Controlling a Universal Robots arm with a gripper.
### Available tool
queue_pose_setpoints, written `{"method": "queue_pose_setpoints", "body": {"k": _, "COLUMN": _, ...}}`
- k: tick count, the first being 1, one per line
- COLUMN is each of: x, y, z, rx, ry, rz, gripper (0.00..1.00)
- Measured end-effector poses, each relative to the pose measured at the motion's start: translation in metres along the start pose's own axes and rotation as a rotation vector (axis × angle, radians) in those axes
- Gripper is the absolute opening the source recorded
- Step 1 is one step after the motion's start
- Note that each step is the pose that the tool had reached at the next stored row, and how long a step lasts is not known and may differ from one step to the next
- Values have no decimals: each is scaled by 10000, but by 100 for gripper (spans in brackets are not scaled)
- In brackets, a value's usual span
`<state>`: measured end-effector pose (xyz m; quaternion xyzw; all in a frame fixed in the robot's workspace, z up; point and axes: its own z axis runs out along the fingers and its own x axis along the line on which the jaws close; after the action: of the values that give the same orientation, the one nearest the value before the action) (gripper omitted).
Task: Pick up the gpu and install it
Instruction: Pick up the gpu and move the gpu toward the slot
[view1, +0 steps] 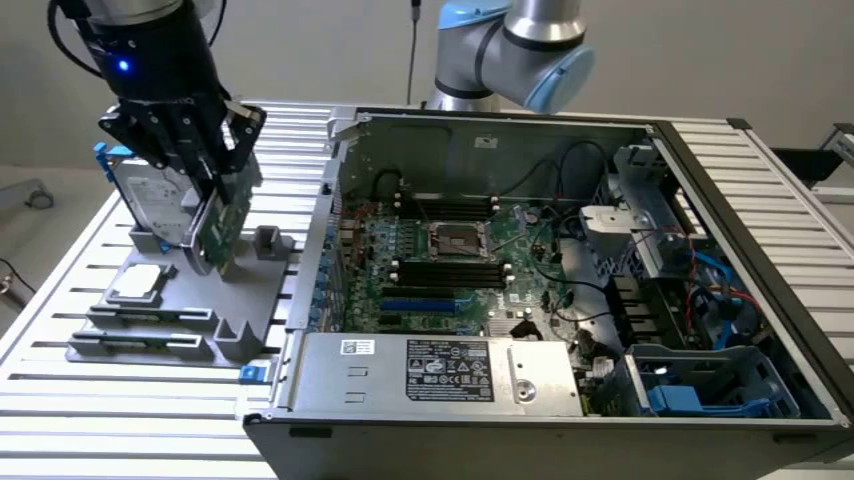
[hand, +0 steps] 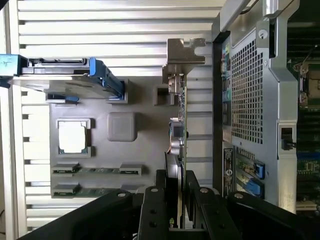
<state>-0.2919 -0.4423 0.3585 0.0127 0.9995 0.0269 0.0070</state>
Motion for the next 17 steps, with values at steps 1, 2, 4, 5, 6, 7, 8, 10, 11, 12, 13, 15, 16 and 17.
{"method": "queue_pose_setpoints", "body": {"k": 1, "x": -12, "y": -1, "z": -45, "rx": -6, "ry": 1, "rz": -22, "gripper": 26}}
{"method": "queue_pose_setpoints", "body": {"k": 2, "x": -28, "y": -1, "z": -89, "rx": -15, "ry": 2, "rz": -46, "gripper": 26}}
{"method": "queue_pose_setpoints", "body": {"k": 4, "x": -70, "y": 0, "z": -183, "rx": -45, "ry": 6, "rz": -97, "gripper": 26}}
{"method": "queue_pose_setpoints", "body": {"k": 5, "x": -99, "y": 1, "z": -227, "rx": -65, "ry": 8, "rz": -116, "gripper": 26}}
{"method": "queue_pose_setpoints", "body": {"k": 6, "x": -134, "y": 3, "z": -266, "rx": -84, "ry": 8, "rz": -131, "gripper": 26}}
{"method": "queue_pose_setpoints", "body": {"k": 7, "x": -173, "y": 5, "z": -301, "rx": -102, "ry": 10, "rz": -143, "gripper": 26}}
{"method": "queue_pose_setpoints", "body": {"k": 8, "x": -215, "y": 7, "z": -332, "rx": -120, "ry": 13, "rz": -153, "gripper": 26}}
{"method": "queue_pose_setpoints", "body": {"k": 10, "x": -309, "y": 11, "z": -385, "rx": -158, "ry": 14, "rz": -172, "gripper": 26}}
{"method": "queue_pose_setpoints", "body": {"k": 11, "x": -354, "y": 13, "z": -406, "rx": -172, "ry": 17, "rz": -182, "gripper": 26}}
{"method": "queue_pose_setpoints", "body": {"k": 12, "x": -400, "y": 15, "z": -428, "rx": -183, "ry": 22, "rz": -192, "gripper": 26}}
{"method": "queue_pose_setpoints", "body": {"k": 13, "x": -445, "y": 17, "z": -449, "rx": -197, "ry": 25, "rz": -200, "gripper": 26}}
{"method": "queue_pose_setpoints", "body": {"k": 15, "x": -536, "y": 21, "z": -491, "rx": -223, "ry": 30, "rz": -215, "gripper": 26}}
{"method": "queue_pose_setpoints", "body": {"k": 16, "x": -582, "y": 23, "z": -511, "rx": -235, "ry": 32, "rz": -220, "gripper": 26}}
{"method": "queue_pose_setpoints", "body": {"k": 17, "x": -627, "y": 24, "z": -529, "rx": -246, "ry": 35, "rz": -227, "gripper": 26}}
